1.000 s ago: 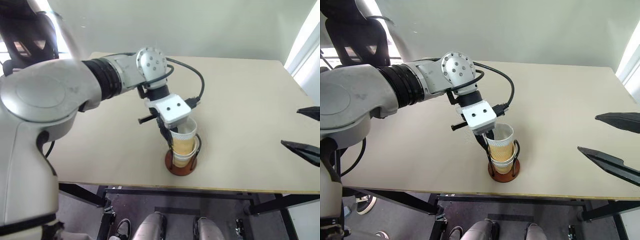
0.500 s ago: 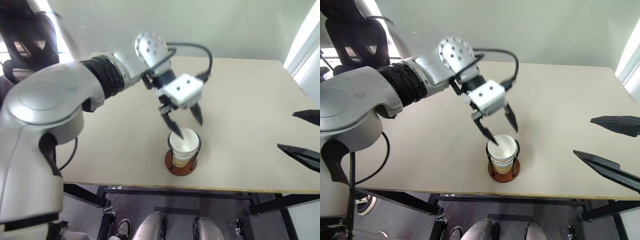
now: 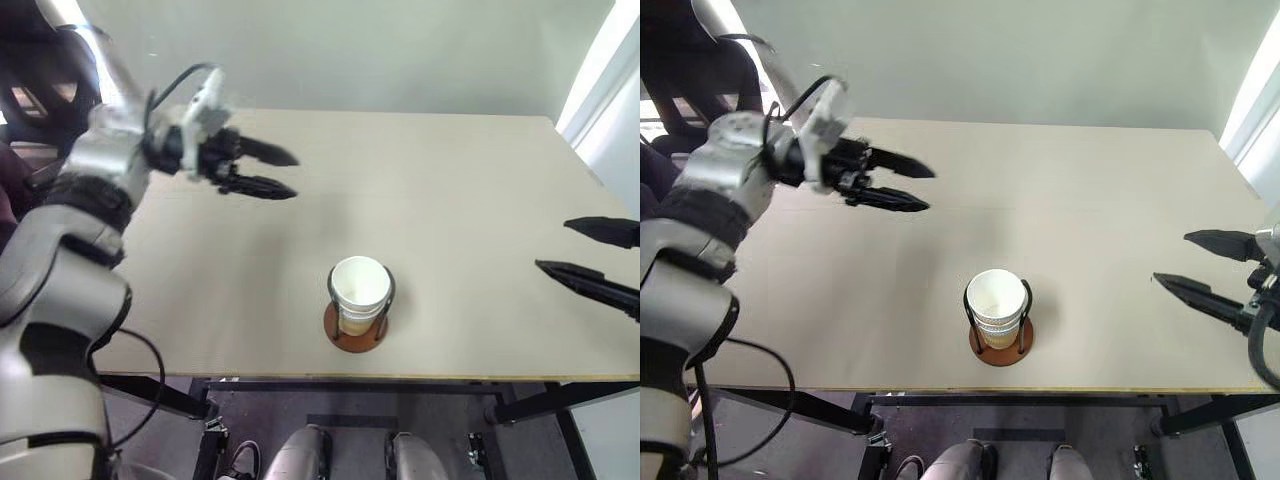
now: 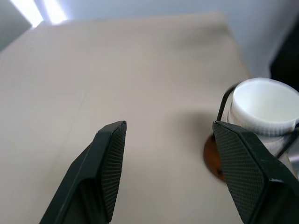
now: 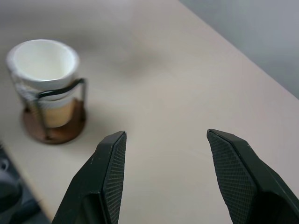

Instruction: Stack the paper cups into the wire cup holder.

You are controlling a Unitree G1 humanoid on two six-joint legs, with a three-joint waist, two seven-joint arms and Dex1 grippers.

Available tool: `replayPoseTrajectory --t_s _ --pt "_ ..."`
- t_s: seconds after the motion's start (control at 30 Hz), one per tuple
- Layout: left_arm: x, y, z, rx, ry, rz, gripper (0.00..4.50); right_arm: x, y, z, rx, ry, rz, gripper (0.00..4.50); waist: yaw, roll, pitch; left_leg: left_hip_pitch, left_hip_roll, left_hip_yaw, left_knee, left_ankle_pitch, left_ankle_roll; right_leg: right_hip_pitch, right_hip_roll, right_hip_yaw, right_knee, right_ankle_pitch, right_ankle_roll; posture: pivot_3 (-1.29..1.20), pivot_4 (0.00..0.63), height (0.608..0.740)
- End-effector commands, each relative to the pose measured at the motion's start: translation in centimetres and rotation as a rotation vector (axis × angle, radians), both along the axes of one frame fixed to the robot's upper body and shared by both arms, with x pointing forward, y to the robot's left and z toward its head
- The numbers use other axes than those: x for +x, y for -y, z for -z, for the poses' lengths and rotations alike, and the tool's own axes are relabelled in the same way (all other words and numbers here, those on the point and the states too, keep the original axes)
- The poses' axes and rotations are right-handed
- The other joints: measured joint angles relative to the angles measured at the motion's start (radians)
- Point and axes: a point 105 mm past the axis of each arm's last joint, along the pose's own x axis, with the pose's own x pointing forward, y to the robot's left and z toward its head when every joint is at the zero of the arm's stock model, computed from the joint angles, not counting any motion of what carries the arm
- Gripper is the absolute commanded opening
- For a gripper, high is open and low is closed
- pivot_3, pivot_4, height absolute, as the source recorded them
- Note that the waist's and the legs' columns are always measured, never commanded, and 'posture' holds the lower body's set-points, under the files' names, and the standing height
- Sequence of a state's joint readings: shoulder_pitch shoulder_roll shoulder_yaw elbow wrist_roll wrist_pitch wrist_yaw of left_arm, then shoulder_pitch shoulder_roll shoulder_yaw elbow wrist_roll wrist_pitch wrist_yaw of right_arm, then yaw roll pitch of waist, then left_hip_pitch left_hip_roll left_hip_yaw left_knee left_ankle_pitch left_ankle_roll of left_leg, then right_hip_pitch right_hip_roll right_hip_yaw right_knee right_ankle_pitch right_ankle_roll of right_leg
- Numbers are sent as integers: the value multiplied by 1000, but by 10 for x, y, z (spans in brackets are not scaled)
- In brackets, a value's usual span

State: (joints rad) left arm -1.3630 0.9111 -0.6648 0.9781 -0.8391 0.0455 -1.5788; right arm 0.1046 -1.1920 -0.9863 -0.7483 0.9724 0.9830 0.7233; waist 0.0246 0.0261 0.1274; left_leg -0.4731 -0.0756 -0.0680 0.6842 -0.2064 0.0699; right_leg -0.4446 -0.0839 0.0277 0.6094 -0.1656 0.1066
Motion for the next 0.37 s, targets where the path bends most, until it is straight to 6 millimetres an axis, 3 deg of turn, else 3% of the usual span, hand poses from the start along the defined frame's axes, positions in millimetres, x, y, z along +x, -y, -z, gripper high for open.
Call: replayPoseTrajectory --t_s 0.03,0.2,0.37 --pt "-9 -18 -3 -85 -13 -73 3137 12 14 0 27 52 44 2793 4 0 -1 1 0 0 -1 0 0 0 3 0 0 0 0 0 150 740" --pt "-20 -46 23 -178 -88 -249 3137 30 21 7 70 52 47 2793 6 0 -1 3 0 -1 0 1 -2 2 2 1 1 0 -1 0 150 740" --pt "-31 -49 34 -188 -107 -303 3137 36 16 14 94 13 -1 2793 6 -1 -1 3 1 -4 -2 6 -8 2 5 1 2 0 -12 0 150 740"
